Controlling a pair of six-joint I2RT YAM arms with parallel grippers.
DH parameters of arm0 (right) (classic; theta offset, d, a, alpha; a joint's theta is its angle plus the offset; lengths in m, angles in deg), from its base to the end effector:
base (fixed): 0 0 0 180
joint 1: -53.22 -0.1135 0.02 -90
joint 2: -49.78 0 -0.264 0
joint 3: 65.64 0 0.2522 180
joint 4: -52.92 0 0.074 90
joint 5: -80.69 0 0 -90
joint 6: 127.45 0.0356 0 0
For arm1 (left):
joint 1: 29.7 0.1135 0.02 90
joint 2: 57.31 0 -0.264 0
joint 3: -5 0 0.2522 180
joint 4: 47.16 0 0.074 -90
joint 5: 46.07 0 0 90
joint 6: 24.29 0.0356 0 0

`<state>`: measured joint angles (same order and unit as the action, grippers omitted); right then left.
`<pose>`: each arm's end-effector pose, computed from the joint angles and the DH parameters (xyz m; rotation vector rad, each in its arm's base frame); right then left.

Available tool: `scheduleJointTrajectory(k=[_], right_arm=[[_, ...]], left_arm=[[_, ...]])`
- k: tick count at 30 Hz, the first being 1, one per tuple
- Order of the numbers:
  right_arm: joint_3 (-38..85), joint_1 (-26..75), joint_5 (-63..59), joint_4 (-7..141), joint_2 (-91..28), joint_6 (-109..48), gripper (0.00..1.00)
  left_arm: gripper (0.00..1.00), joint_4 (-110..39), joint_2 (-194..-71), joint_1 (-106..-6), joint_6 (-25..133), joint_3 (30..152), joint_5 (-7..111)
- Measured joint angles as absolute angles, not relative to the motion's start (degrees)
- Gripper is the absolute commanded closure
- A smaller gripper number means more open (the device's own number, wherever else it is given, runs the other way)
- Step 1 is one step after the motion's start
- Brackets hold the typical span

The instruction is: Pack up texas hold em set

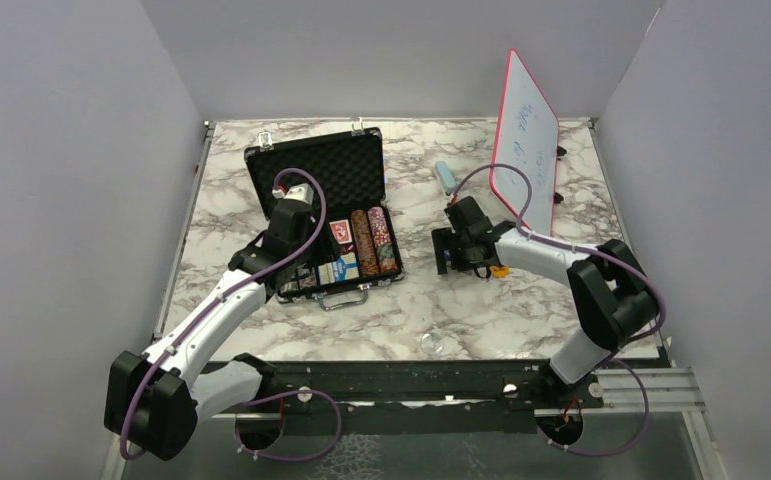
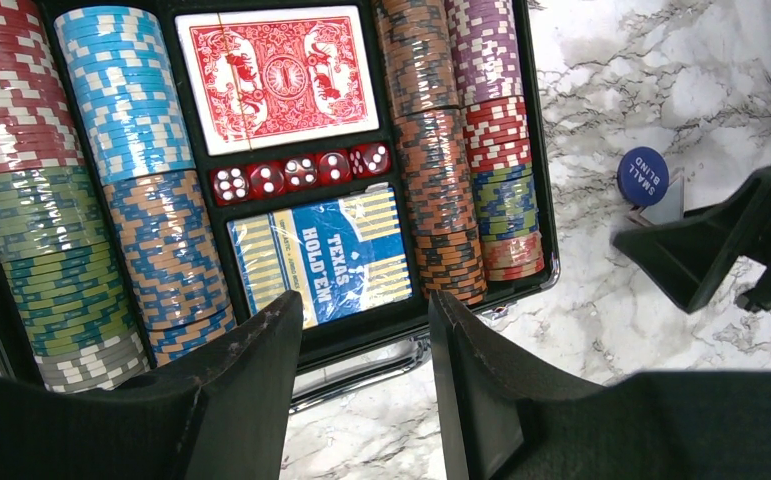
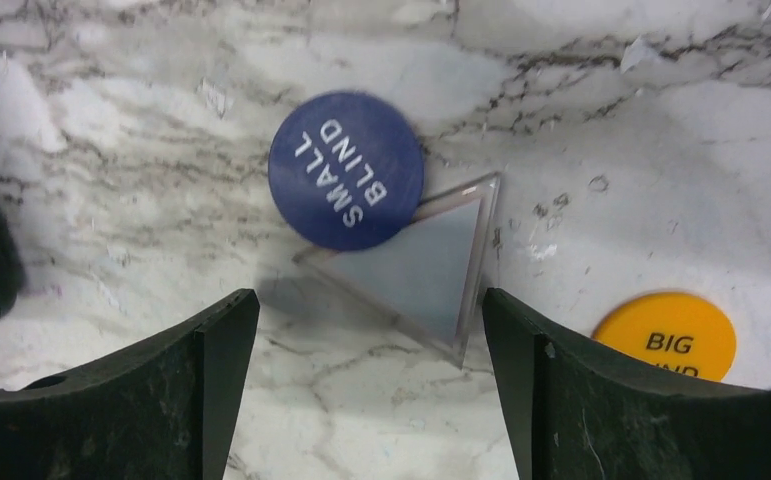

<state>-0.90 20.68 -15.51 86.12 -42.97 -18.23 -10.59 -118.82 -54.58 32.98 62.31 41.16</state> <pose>0.2617 0.1624 0.1629 -0.2696 2.6250 0.1670 0.2081 -0.0946 0.2555 -0.1849 2.3186 -0.4642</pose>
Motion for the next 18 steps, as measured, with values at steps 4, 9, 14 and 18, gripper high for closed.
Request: scheduleJointTrajectory(k=[4,9,14,18], right_arm=[[1.8,20.7,-17.8,86.1,-45.7,-16.4,0.28],[1.7,20.7,-19.1,85.8,-45.9,-15.6,0.37],[0.8,20.7,-19.2,84.8,-45.4,-15.3,0.41],[0.2,20.7,-19.1,84.4,-44.8,-15.1,0.42]], left_arm=[[0.48,-10.6,-118.8,-54.6,33.0,62.3,41.2],[0.48,-10.6,-118.5,-54.6,32.7,62.0,41.4],[0.48,-10.6,-117.4,-54.6,32.2,61.3,41.6],[0.48,-10.6,-117.3,-54.6,32.1,61.3,41.6]])
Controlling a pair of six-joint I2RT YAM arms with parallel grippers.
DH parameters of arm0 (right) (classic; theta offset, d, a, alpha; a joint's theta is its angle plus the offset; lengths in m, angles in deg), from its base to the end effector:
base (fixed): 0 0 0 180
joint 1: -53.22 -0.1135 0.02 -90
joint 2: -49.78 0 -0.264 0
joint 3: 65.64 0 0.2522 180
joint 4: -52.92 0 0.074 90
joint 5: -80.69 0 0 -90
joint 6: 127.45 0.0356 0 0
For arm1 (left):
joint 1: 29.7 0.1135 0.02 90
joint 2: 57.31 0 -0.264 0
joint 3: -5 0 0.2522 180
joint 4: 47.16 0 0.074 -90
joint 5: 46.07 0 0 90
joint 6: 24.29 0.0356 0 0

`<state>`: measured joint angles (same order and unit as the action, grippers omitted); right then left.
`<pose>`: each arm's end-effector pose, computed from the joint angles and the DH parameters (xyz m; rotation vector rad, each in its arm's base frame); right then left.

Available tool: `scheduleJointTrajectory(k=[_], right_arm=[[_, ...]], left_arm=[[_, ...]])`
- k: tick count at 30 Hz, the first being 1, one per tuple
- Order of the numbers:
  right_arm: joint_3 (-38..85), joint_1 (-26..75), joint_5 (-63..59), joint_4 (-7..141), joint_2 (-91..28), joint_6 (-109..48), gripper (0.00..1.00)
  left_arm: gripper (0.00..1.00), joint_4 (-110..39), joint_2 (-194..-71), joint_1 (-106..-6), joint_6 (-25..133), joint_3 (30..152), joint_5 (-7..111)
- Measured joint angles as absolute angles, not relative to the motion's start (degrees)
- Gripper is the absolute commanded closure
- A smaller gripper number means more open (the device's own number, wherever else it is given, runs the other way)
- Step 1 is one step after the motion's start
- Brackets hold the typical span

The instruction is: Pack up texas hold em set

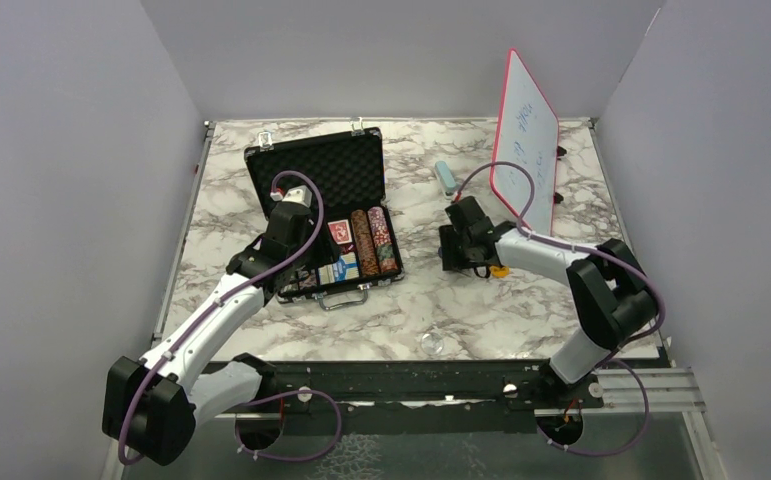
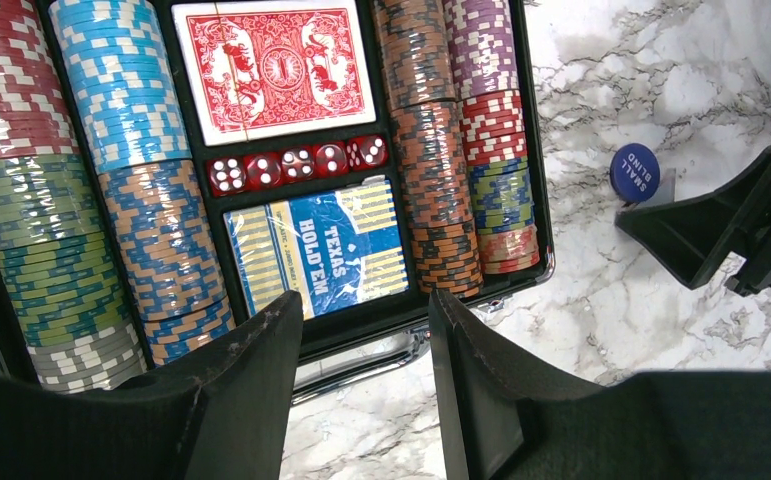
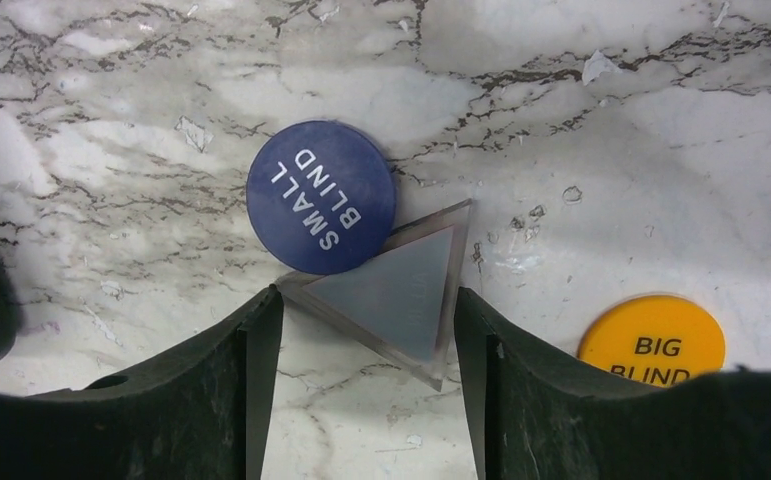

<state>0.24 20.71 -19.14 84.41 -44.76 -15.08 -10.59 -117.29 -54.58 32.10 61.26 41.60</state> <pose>0.2702 0.1650 0.1611 -0.1704 2.5949 0.1209 0.2031 -0.0926 0.2549 -0.1985 2.3129 -0.4841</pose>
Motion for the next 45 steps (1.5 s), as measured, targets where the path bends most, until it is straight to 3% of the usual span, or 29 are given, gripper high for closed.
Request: scheduleJointTrajectory(k=[9,14,24,45], right_arm=[[-2.5,20.7,-17.4,88.0,-38.0,-14.5,0.40],[-2.7,20.7,-16.7,88.7,-34.3,-14.3,0.26],[-0.8,20.6,-18.5,89.2,-39.8,-13.9,0.03],[2.8,20.6,-18.6,83.4,-47.2,-25.3,0.05]], left_arm=[[0.48,-10.6,-117.3,-54.6,32.1,61.3,41.6],[0.48,-10.6,-117.3,-54.6,32.1,61.3,41.6],[0.48,-10.6,-117.3,-54.6,32.1,61.3,41.6],[0.48,-11.0,-118.2,-54.6,32.4,61.3,42.0]])
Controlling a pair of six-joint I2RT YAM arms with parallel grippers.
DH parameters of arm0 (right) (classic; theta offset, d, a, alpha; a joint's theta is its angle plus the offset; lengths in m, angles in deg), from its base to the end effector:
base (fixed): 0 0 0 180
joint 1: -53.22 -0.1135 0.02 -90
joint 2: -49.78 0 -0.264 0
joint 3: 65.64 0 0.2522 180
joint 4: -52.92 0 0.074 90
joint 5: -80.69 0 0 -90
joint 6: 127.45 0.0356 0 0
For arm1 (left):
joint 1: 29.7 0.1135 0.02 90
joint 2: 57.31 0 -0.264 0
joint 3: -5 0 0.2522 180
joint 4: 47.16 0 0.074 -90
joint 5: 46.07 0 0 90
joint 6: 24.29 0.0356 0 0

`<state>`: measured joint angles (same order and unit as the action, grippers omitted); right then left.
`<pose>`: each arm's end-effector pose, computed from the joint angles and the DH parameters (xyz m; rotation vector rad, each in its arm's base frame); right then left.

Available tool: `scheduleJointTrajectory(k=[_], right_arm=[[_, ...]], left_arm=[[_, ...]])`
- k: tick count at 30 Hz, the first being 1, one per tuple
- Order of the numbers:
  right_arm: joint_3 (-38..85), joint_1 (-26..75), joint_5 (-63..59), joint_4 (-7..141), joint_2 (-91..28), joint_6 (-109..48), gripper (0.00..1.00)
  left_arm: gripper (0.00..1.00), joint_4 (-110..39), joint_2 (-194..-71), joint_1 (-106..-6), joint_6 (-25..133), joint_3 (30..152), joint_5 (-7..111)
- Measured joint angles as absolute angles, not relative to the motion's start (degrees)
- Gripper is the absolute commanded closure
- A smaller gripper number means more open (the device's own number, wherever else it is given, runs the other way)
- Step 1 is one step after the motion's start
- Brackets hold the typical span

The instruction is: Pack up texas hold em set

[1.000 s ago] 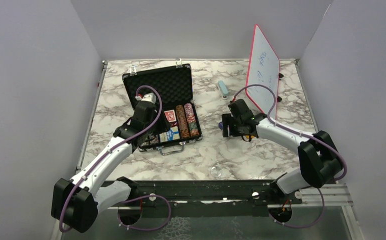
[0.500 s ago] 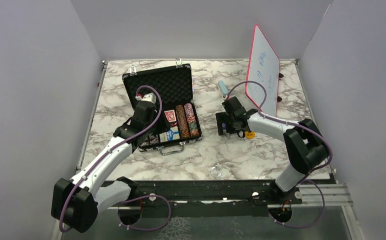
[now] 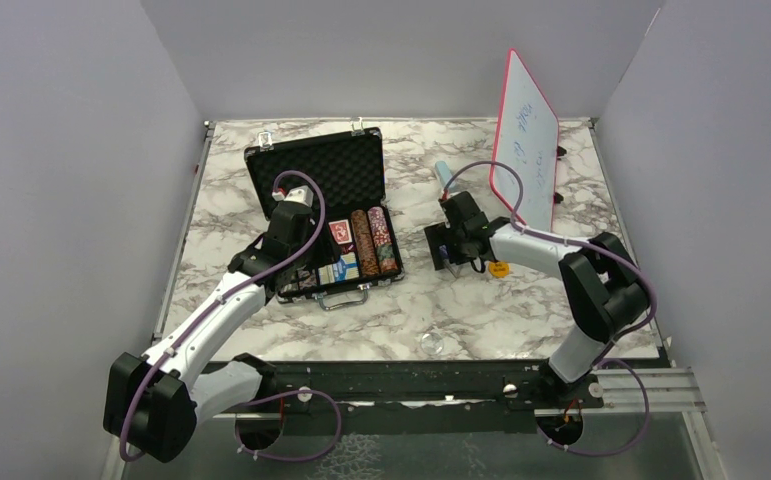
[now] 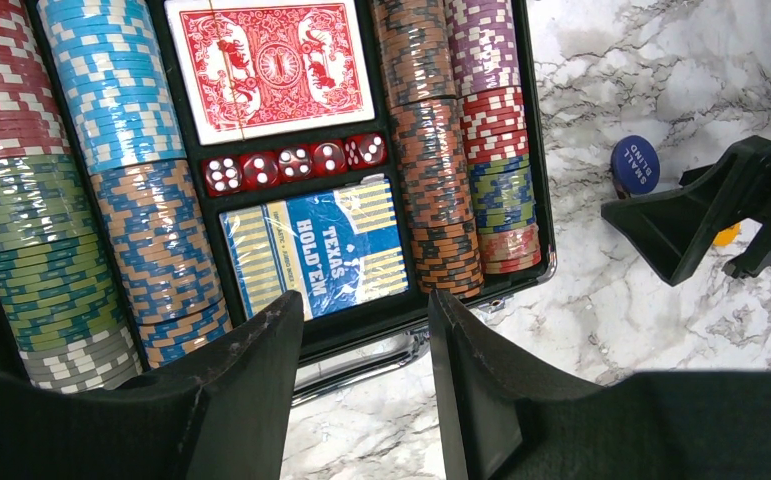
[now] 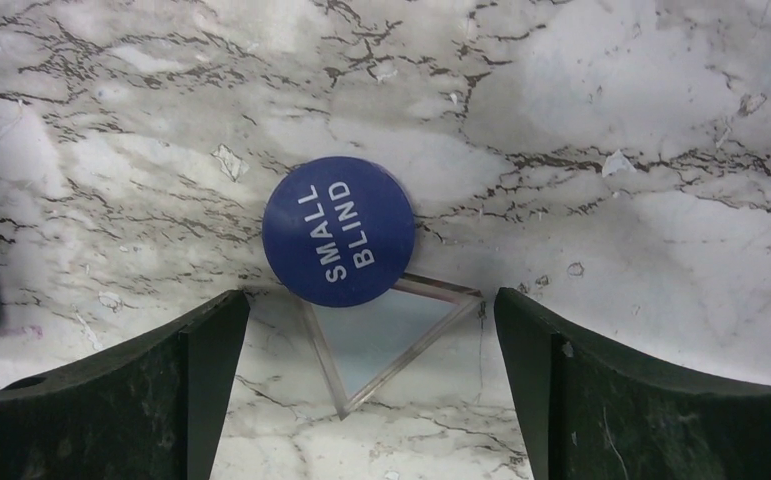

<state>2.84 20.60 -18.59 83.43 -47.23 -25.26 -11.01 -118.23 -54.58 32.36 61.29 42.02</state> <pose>0.2810 0.1730 0.1615 -0.4007 2.5506 0.0788 0.2056 -0.0940 0.2523 -0.1899 2.3233 -0.4856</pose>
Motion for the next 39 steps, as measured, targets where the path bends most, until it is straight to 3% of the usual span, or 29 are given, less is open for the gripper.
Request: scheduleJointTrajectory(k=[8,23,34,39], right_arm=[[3.9,20.6,-18.4,82.3,-48.5,-26.1,0.16],[4.2,20.6,-18.0,85.3,-47.9,-25.5,0.25],[5.0,20.6,-17.7,86.3,-48.6,-25.2,0.17],[5.3,20.6,-17.3,86.2,-48.9,-25.0,0.36]], left_arm=[[0.48,-11.0,-118.2,-54.6,32.5,61.3,42.0],[0.48,-11.0,-118.2,-54.6,32.5,61.3,42.0],[0.48,-11.0,-117.9,-54.6,32.5,61.3,42.0],[0.48,-11.0,-117.7,-54.6,32.5,61.3,42.0]])
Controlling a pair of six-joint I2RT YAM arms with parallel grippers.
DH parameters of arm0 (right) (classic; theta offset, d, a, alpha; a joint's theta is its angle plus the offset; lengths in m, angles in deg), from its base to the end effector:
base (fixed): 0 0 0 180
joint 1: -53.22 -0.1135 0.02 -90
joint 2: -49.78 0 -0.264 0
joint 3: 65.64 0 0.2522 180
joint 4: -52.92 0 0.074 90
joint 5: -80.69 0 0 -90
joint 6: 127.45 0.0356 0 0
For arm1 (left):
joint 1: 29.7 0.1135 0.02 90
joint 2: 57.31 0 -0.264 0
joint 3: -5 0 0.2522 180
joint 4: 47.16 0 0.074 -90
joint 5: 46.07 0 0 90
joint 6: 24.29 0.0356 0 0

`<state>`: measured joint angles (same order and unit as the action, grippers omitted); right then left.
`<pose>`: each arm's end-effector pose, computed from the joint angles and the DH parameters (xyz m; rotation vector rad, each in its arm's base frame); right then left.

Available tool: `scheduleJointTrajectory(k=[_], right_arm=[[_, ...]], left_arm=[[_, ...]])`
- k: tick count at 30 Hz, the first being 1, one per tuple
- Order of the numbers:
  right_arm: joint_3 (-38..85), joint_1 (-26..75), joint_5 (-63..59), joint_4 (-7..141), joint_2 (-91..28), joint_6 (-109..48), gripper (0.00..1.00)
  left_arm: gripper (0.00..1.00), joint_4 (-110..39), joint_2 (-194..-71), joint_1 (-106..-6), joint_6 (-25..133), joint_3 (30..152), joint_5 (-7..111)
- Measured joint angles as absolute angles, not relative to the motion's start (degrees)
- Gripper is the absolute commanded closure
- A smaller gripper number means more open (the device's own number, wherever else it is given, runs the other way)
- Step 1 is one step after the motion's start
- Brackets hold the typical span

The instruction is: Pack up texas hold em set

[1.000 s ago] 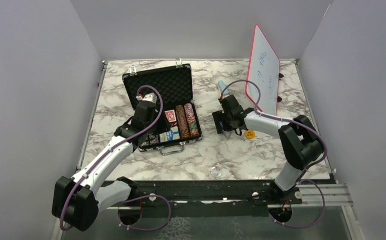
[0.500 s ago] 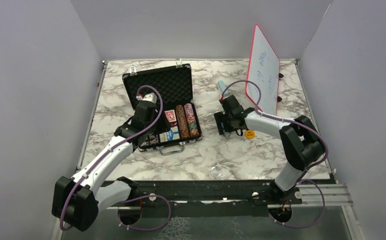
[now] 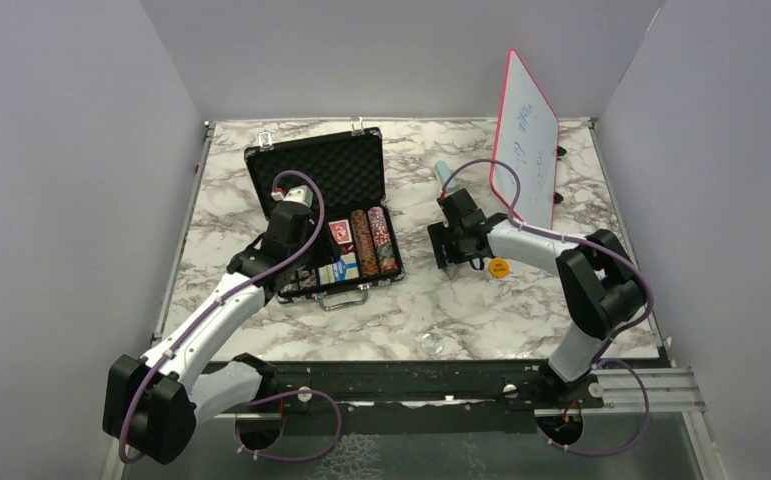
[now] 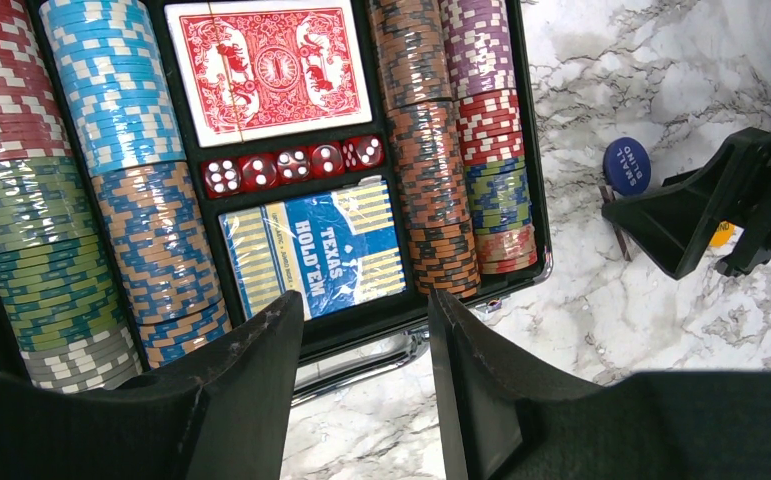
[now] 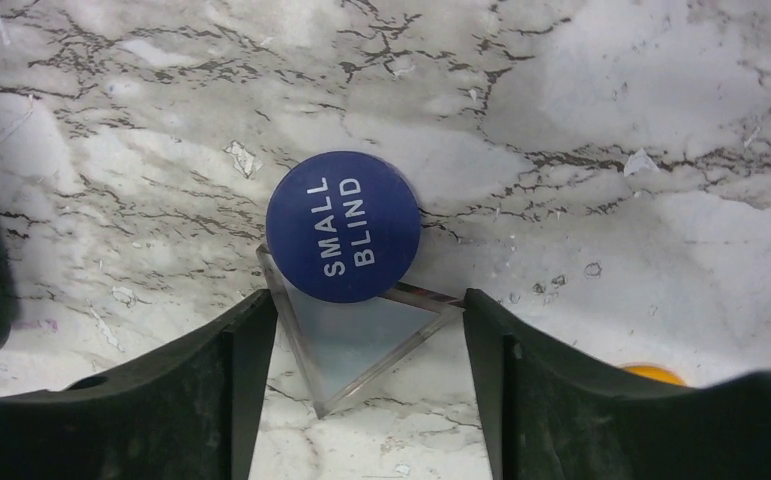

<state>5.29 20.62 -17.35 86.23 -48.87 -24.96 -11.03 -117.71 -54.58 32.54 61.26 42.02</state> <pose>0.2856 0.1768 0.1616 -0.4107 2.5890 0.0895 0.2044 -0.0935 0.2540 -0.1857 2.3147 -0.4883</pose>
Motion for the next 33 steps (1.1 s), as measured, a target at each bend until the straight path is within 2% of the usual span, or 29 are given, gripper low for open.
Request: scheduleJointTrajectory(k=[4,14,20,26,33], right_arm=[[5.3,20.6,-16.9,86.2,-48.9,-25.1,0.41],[5.4,20.1,-14.2,90.5,-46.4,-24.0,0.41],[6.9,13.6,-11.8,93.6,-39.6,-20.3,0.42],[14.8,4.5,-11.9,93.8,-40.8,-16.8,0.41],[29.6,-3.6,-14.7,93.4,-51.5,-14.5,0.41]], left_arm=[[0.48,-11.0,-117.6,-54.6,32.5,61.3,42.0],[0.48,-10.9,-115.8,-54.6,32.6,61.3,41.8],[0.48,-10.3,-114.4,-54.6,32.8,61.8,39.4],[0.48,-8.7,-111.7,-54.6,33.0,64.1,33.8],[0.48,-7.0,-104.5,-54.6,32.6,65.3,26.2]])
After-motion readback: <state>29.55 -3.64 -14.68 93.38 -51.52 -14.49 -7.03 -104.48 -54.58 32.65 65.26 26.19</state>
